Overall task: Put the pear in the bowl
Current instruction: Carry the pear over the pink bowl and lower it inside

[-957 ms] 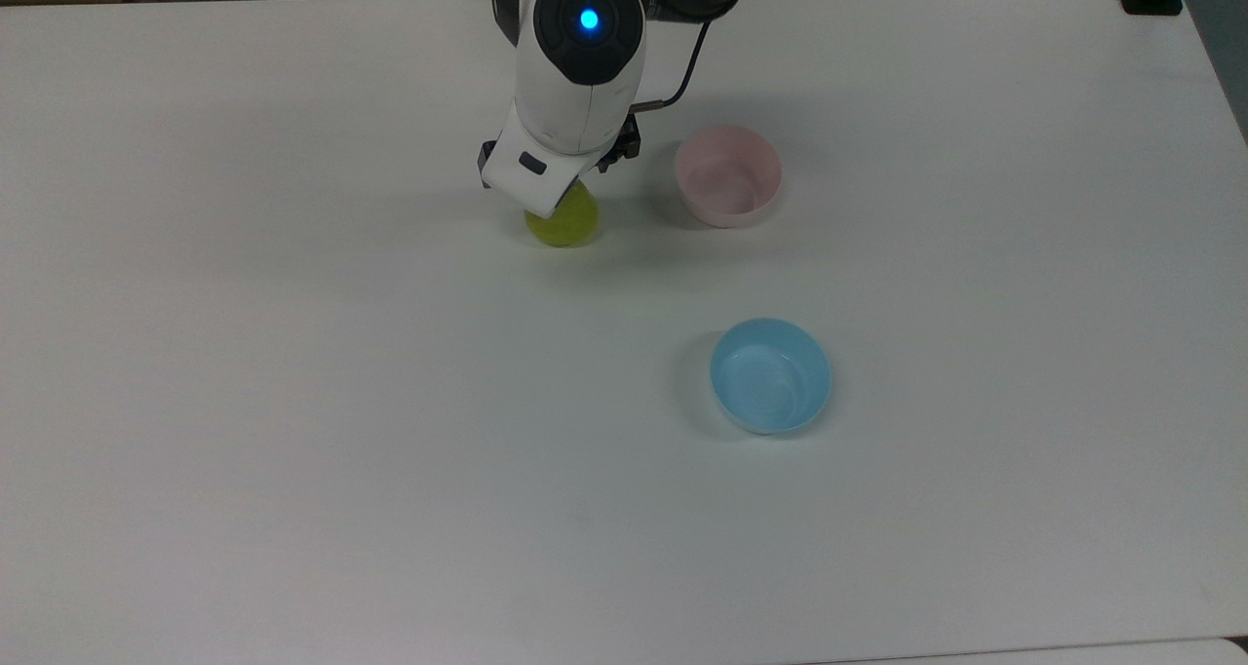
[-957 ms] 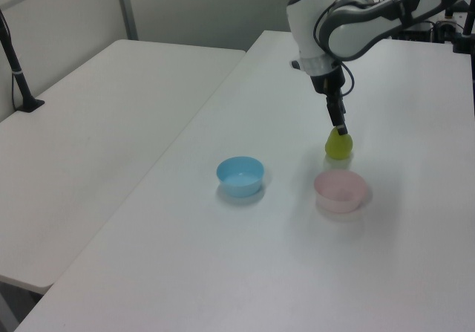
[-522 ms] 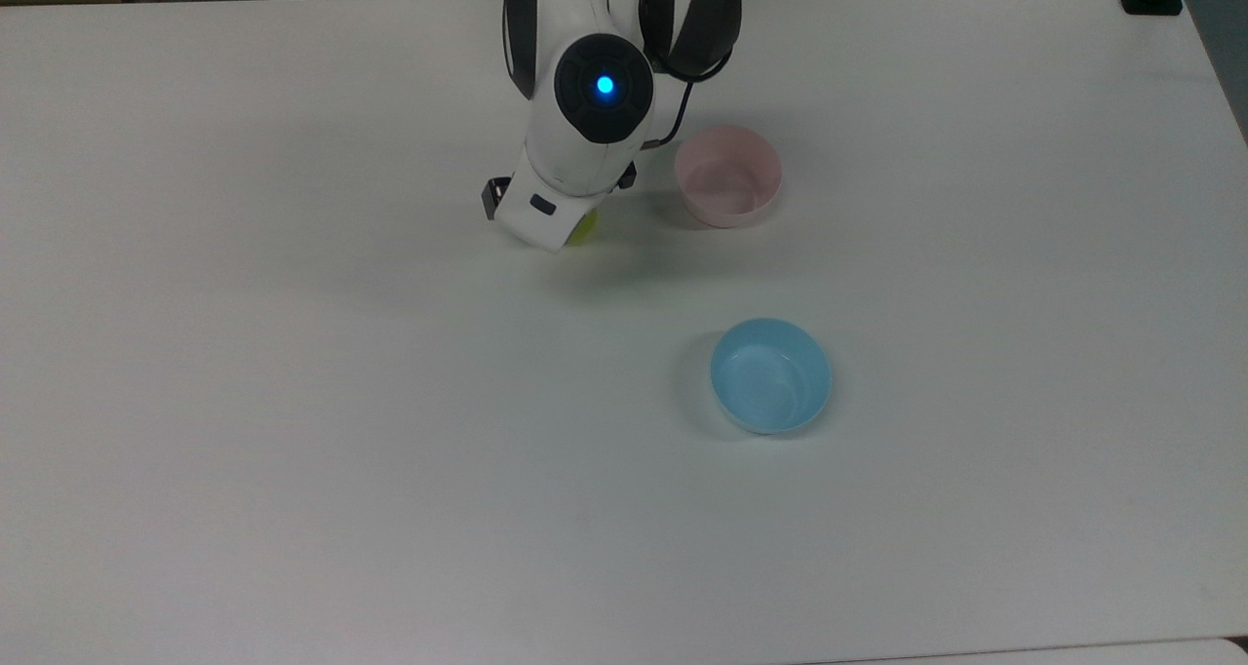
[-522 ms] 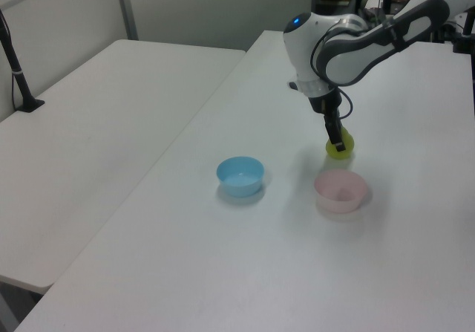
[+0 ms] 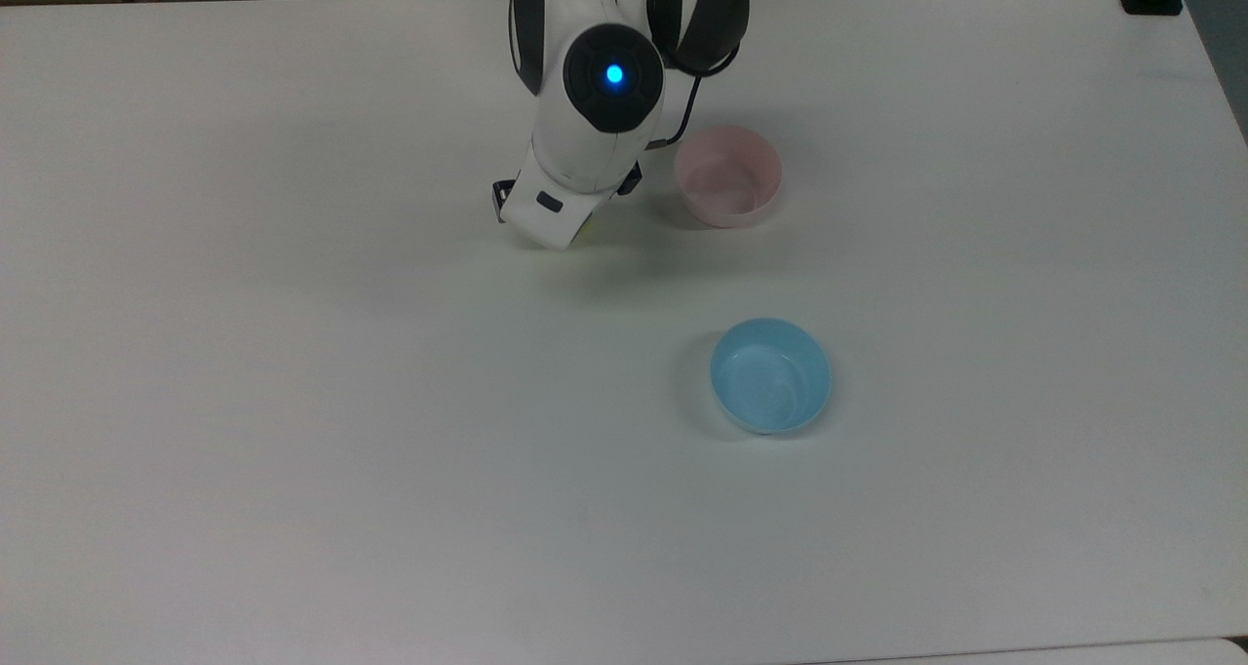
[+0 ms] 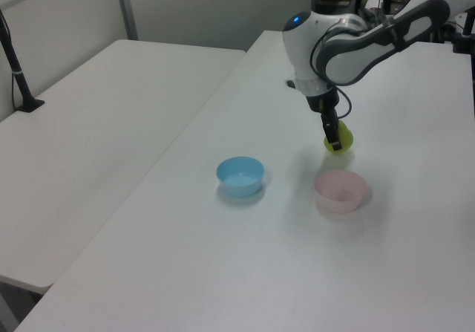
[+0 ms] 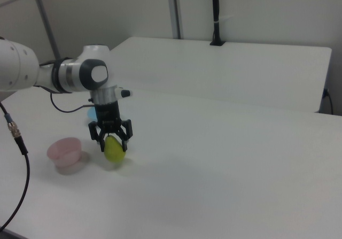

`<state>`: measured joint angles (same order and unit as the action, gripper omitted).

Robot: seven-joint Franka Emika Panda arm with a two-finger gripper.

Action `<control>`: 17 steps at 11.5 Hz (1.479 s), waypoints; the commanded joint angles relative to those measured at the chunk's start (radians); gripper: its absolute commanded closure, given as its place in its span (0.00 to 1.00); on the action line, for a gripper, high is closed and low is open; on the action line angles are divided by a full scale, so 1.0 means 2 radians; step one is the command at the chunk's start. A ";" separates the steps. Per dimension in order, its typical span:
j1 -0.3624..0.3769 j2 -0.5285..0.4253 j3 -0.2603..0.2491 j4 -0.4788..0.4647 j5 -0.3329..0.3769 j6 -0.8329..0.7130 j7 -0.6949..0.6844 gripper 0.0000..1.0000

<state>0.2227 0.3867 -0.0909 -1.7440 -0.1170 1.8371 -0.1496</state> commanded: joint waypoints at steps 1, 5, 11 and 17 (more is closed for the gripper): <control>0.007 -0.068 -0.001 -0.012 0.006 -0.030 0.004 0.86; 0.079 -0.079 0.001 -0.011 0.041 -0.036 0.052 0.82; 0.143 -0.025 0.001 -0.011 0.041 0.016 0.125 0.72; 0.136 -0.036 0.001 -0.006 0.039 0.015 0.119 0.00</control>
<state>0.4964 0.3609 -0.0806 -1.7520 -0.0432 1.8659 0.0849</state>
